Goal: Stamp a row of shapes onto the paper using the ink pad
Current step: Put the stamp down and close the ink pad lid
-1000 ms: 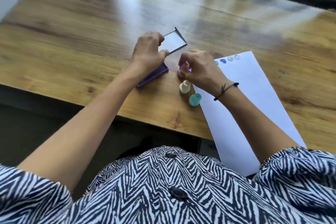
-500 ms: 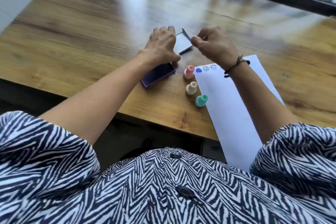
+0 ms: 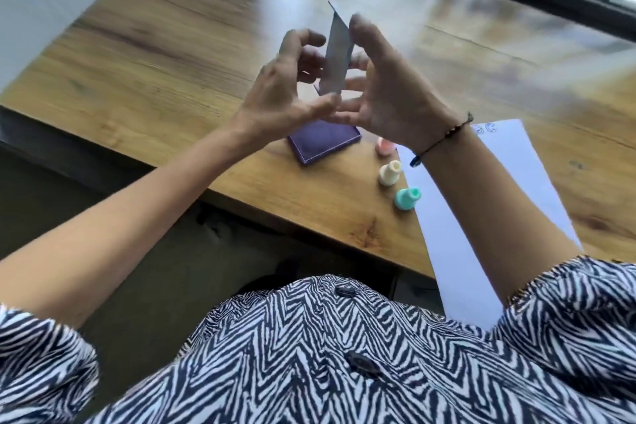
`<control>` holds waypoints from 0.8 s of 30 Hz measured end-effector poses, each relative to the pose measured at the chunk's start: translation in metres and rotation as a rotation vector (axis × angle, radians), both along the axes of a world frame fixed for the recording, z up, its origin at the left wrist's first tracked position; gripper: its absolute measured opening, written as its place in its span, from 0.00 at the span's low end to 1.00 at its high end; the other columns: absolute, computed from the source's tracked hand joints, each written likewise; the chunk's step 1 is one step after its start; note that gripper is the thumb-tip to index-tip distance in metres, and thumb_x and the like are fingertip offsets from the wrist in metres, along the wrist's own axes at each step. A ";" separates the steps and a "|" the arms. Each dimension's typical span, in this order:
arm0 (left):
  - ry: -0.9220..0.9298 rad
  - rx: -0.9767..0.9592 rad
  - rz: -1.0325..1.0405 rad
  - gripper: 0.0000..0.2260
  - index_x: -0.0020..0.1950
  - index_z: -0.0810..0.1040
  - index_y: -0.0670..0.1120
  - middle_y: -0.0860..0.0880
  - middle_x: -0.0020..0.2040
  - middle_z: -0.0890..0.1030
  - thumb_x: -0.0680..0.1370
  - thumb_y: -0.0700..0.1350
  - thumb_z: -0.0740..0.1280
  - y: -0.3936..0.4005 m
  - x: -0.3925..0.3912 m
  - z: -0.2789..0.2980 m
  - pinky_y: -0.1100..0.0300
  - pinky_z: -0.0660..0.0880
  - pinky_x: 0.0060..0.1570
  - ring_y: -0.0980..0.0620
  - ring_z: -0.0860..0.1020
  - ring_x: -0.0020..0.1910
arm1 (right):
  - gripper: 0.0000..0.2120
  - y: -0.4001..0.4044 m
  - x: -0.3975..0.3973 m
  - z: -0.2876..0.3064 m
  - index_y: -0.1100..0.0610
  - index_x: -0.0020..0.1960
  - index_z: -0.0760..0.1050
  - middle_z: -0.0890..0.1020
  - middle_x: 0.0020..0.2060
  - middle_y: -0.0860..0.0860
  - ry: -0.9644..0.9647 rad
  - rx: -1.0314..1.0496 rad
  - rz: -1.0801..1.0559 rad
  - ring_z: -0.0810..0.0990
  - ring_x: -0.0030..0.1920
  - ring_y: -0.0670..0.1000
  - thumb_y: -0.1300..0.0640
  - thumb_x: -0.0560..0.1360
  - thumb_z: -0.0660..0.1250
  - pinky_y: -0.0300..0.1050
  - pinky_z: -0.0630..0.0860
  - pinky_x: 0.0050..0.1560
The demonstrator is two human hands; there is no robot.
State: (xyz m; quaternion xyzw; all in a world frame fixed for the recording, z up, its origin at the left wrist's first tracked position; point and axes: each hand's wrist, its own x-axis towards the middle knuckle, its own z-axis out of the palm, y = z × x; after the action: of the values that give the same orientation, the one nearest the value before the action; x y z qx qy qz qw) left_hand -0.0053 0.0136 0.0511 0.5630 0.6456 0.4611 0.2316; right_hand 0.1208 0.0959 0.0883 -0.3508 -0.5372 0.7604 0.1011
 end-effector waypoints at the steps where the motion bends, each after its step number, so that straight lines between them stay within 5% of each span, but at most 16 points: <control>1: -0.003 -0.006 -0.020 0.30 0.64 0.61 0.40 0.47 0.52 0.75 0.67 0.46 0.71 -0.005 -0.002 0.000 0.57 0.75 0.57 0.51 0.77 0.52 | 0.21 -0.005 -0.001 0.002 0.57 0.50 0.73 0.76 0.45 0.55 0.004 0.053 -0.007 0.78 0.42 0.54 0.39 0.73 0.60 0.52 0.79 0.54; 5: 0.066 -0.186 -0.026 0.40 0.70 0.53 0.45 0.43 0.63 0.72 0.67 0.50 0.74 -0.028 -0.015 -0.016 0.53 0.69 0.64 0.50 0.71 0.62 | 0.23 -0.018 -0.002 -0.005 0.56 0.49 0.69 0.73 0.43 0.48 -0.272 0.732 -0.024 0.73 0.45 0.47 0.41 0.64 0.70 0.38 0.68 0.44; 8: 0.174 -0.300 -0.021 0.48 0.72 0.47 0.45 0.41 0.66 0.70 0.64 0.51 0.75 -0.050 -0.017 -0.036 0.50 0.65 0.68 0.47 0.69 0.66 | 0.26 -0.031 0.000 -0.026 0.60 0.53 0.68 0.72 0.51 0.56 -0.508 1.197 0.139 0.71 0.51 0.55 0.44 0.66 0.71 0.40 0.60 0.46; 12: 0.269 -0.287 0.023 0.51 0.73 0.43 0.46 0.40 0.65 0.71 0.64 0.51 0.75 -0.065 -0.017 -0.051 0.50 0.63 0.68 0.44 0.68 0.66 | 0.31 -0.045 -0.005 -0.049 0.62 0.60 0.63 0.69 0.61 0.62 -0.673 1.255 0.252 0.70 0.57 0.63 0.45 0.66 0.69 0.53 0.69 0.57; 24: 0.282 -0.211 0.055 0.49 0.73 0.44 0.44 0.45 0.65 0.72 0.64 0.49 0.75 -0.064 -0.011 -0.059 0.48 0.64 0.68 0.45 0.68 0.65 | 0.35 -0.045 -0.011 -0.059 0.63 0.62 0.62 0.67 0.63 0.63 -0.706 1.208 0.267 0.69 0.59 0.64 0.45 0.65 0.70 0.56 0.68 0.60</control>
State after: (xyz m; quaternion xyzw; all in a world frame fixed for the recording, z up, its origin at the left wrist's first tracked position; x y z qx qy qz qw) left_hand -0.0159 -0.0504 -0.0076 0.5769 0.7316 0.3134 0.1838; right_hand 0.1101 0.0505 0.0296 -0.3898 -0.9038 0.1766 0.0036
